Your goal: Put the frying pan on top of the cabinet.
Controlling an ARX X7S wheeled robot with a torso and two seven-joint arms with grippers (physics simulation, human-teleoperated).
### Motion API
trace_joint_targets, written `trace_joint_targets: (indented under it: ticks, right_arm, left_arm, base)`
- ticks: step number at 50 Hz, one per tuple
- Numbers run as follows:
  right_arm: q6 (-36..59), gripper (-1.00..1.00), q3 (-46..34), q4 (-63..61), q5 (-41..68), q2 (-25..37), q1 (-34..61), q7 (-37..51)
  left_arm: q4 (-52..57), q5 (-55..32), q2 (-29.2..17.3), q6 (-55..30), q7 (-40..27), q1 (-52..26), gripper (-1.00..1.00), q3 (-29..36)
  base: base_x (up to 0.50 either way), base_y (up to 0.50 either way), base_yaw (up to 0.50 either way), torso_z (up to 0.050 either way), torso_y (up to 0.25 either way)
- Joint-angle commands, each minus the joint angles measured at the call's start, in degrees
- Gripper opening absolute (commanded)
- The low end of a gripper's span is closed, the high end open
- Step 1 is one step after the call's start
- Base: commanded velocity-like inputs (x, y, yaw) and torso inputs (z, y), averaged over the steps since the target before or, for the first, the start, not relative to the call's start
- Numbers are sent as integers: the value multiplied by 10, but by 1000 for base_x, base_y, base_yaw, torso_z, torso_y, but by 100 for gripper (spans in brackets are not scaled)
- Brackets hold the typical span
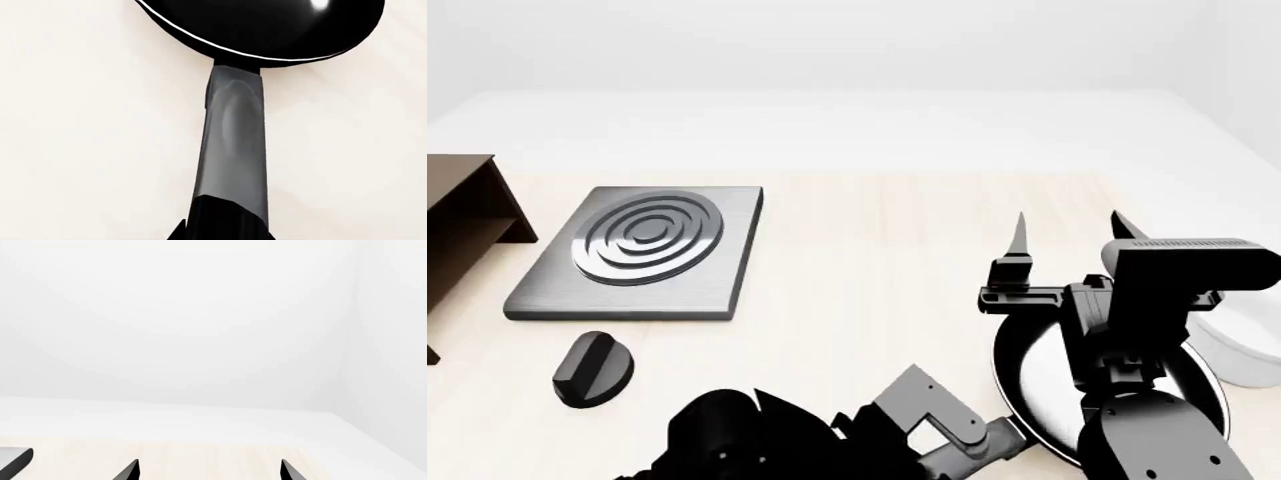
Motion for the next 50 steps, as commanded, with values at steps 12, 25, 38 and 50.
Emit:
trace_joint_targets:
  ticks: [12,25,38,50]
  right_arm:
    - [2,100,6,-11,8,2,0,10]
    - [0,100,-3,-7,5,3,0,14]
    - [0,100,-5,-3,8,5,2,15]
    - [-3,100,-8,5,10,6,4,17]
  left_arm:
    - [159,-78,-133,-37,-174,-15,-100,-138]
    - [78,-105,-272,1,-183,-111,-100,-301]
    - [-190,-30,-234,10,-189,-383,-100,-298]
    - [-790,253,-101,225,-81,-657,-100,-193]
  base:
    - [0,0,0,0,0]
    - [0,0,0,0,1]
    - [0,0,0,0,2]
    - [0,0,0,0,2]
